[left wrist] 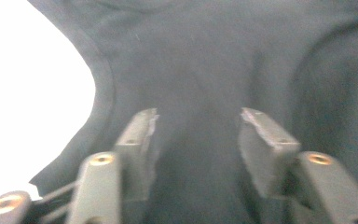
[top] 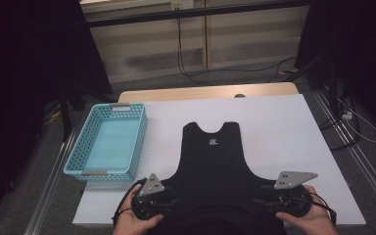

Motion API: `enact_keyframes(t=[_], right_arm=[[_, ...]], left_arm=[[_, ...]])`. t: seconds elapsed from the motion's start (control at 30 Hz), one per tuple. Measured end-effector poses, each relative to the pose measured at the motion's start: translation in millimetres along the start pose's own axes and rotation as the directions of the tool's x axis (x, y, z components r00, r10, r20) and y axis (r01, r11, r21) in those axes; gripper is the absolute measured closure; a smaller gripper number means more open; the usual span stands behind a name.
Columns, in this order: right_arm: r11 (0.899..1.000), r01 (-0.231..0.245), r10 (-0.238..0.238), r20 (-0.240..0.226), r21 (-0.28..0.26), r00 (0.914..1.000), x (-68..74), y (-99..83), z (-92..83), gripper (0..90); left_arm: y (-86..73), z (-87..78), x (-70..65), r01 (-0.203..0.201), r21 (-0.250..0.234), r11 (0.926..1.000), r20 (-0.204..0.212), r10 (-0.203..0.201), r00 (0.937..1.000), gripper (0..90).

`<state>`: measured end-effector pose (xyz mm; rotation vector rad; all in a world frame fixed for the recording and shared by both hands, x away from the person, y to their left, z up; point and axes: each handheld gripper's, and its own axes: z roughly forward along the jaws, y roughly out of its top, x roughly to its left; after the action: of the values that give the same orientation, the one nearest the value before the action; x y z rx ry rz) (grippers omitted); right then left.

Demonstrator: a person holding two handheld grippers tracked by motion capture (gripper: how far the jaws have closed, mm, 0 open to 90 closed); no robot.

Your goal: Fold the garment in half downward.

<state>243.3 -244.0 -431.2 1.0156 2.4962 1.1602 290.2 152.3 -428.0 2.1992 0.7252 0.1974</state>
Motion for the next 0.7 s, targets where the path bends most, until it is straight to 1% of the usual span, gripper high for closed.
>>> enact_keyframes(t=[0.03, 0.07, 0.1, 0.13, 0.17, 0.2, 0.23, 0.27, 0.3, 0.33, 0.37, 0.4, 0.43, 0.47, 0.5, 0.53, 0.6, 0.67, 0.7], right_arm=[[1.0, -0.004, 0.004, 0.009, -0.008, 1.0, -2.0, 1.8, 1.4, 43.6], [1.0, -0.006, 0.006, 0.021, -0.015, 0.9998, -4.0, 4.0, 2.6, 41.6], [1.0, -0.008, 0.009, 0.034, -0.025, 0.9994, -5.9, 6.3, 3.9, 39.4], [0.999, -0.013, 0.014, 0.039, -0.037, 0.9991, -8.0, 8.8, 5.3, 37.8], [0.999, -0.019, 0.02, 0.043, -0.044, 0.9989, -10.1, 11.5, 6.6, 37.7], [0.998, -0.021, 0.023, 0.05, -0.052, 0.9985, -12.2, 14.2, 8.2, 36.2], [0.998, -0.025, 0.028, 0.053, -0.058, 0.9982, -14.3, 17.0, 9.8, 35.2], [0.997, -0.029, 0.033, 0.053, -0.065, 0.9981, -16.9, 19.8, 11.5, 35.2], [0.996, -0.033, 0.038, 0.054, -0.077, 0.9978, -19.5, 22.5, 13.0, 34.3], [0.995, -0.038, 0.043, 0.053, -0.088, 0.9977, -22.7, 25.8, 15.2, 32.9], [0.995, -0.04, 0.046, 0.056, -0.093, 0.9974, -24.4, 27.8, 16.4, 32.5], [0.994, -0.039, 0.046, 0.066, -0.103, 0.9968, -26.8, 30.3, 17.9, 31.3], [0.993, -0.042, 0.05, 0.07, -0.113, 0.9963, -29.3, 32.7, 19.6, 29.6], [0.992, -0.044, 0.054, 0.077, -0.122, 0.9956, -32.0, 34.9, 21.1, 29.6], [0.991, -0.045, 0.056, 0.085, -0.128, 0.9948, -34.8, 36.9, 22.7, 30.3], [0.99, -0.049, 0.06, 0.087, -0.132, 0.9944, -37.8, 38.9, 24.4, 30.1], [0.989, -0.049, 0.064, 0.102, -0.143, 0.9927, -43.3, 42.8, 27.4, 30.1], [0.988, -0.043, 0.062, 0.12, -0.151, 0.9909, -48.9, 46.5, 30.0, 29.3], [0.987, -0.04, 0.06, 0.129, -0.154, 0.9899, -51.8, 48.4, 31.1, 29.2]], left_arm=[[3.3, 2.4, 3.5, -0.008, -0.017, 0.9998, -0.022, 0.007, 0.9997, 35.1], [6.6, 5.4, 7.0, -0.001, -0.028, 0.9996, -0.034, 0.0, 0.9994, 30.8], [9.7, 7.8, 10.6, 0.012, -0.037, 0.9993, -0.035, -0.013, 0.9993, 27.4], [12.8, 10.7, 13.7, 0.036, -0.053, 0.998, -0.026, -0.037, 0.999, 22.9], [15.7, 13.6, 15.4, 0.037, -0.059, 0.9975, -0.031, -0.039, 0.9988, 18.6], [18.4, 16.4, 16.2, 0.018, -0.065, 0.9977, -0.044, -0.021, 0.9988, 15.6], [20.8, 19.2, 17.1, 0.006, -0.07, 0.9975, -0.053, -0.01, 0.9985, 15.3], [23.5, 21.5, 18.9, 0.004, -0.068, 0.9977, -0.054, -0.007, 0.9985, 14.3], [27.0, 24.2, 20.7, 0.015, -0.072, 0.9973, -0.053, -0.018, 0.9984, 11.9], [29.0, 25.2, 22.0, 0.012, -0.079, 0.9968, -0.06, -0.017, 0.998, 11.2], [31.7, 26.3, 23.8, 0.005, -0.09, 0.9959, -0.07, -0.012, 0.9975, 11.1], [34.4, 27.2, 25.9, 0.008, -0.102, 0.9948, -0.079, -0.016, 0.9967, 11.0], [37.0, 28.4, 28.4, 0.008, -0.115, 0.9934, -0.098, -0.02, 0.995, 10.8], [40.0, 29.8, 30.8, 0.012, -0.123, 0.9923, -0.109, -0.025, 0.9937, 10.4], [42.7, 32.1, 33.2, 0.006, -0.135, 0.9909, -0.115, -0.021, 0.9931, 10.8], [45.1, 34.7, 35.6, -0.002, -0.144, 0.9895, -0.137, -0.018, 0.9905, 11.6], [49.5, 41.1, 41.5, -0.01, -0.147, 0.9892, -0.143, -0.012, 0.9896, 11.5], [53.8, 47.2, 47.1, 0.006, -0.152, 0.9884, -0.145, -0.029, 0.9891, 11.9], [55.9, 49.3, 49.6, 0.022, -0.163, 0.9864, -0.141, -0.046, 0.989, 12.2]])
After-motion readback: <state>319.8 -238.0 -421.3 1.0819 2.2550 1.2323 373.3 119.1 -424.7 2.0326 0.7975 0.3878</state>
